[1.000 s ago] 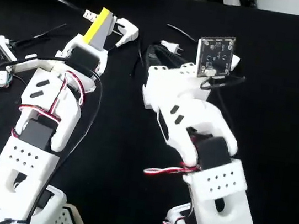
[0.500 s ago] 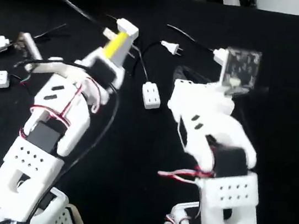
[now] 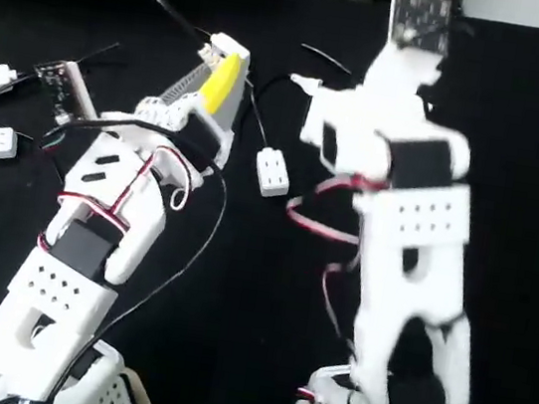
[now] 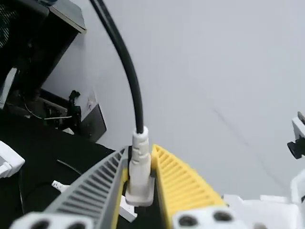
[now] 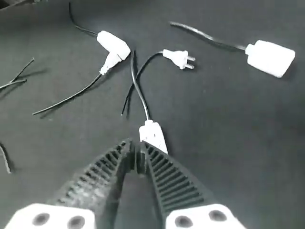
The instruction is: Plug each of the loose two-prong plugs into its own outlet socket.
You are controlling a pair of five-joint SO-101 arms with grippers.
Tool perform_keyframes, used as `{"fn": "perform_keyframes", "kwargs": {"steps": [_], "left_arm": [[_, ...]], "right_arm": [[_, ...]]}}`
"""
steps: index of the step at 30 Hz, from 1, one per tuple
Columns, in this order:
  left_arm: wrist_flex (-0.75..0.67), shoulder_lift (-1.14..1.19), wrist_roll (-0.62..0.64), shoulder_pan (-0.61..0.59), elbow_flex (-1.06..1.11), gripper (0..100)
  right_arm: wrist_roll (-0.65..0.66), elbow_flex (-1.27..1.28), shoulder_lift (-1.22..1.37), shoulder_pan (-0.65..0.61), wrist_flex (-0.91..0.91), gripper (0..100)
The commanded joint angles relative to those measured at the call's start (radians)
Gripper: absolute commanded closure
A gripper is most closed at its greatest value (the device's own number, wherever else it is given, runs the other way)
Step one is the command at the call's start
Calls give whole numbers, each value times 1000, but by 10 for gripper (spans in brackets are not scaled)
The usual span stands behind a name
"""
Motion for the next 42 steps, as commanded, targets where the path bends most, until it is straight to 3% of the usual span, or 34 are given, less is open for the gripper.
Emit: {"fn": "perform_keyframes", "kwargs": {"steps": [1,4,7,15,25,33,39,42], "left_arm": [[-38,-2,-9,-30,-12,970],[-41,-3,-15,-51,-13,970],[-92,-3,-17,-67,15,970],[-390,-12,-123,-65,125,970],[-414,-12,-120,-56,127,970],[-414,-12,26,-54,133,970],[-416,-14,149,-67,166,970],[-416,-14,247,-137,170,970]], "right_arm": [[-61,-303,145,14,152,984],[-135,-447,282,61,219,984],[-110,-509,392,104,264,984],[173,-475,522,114,292,985],[474,-352,674,-6,288,985],[601,-351,826,-51,293,985],[752,-351,765,-61,278,986],[798,-351,714,-55,224,986]]}}
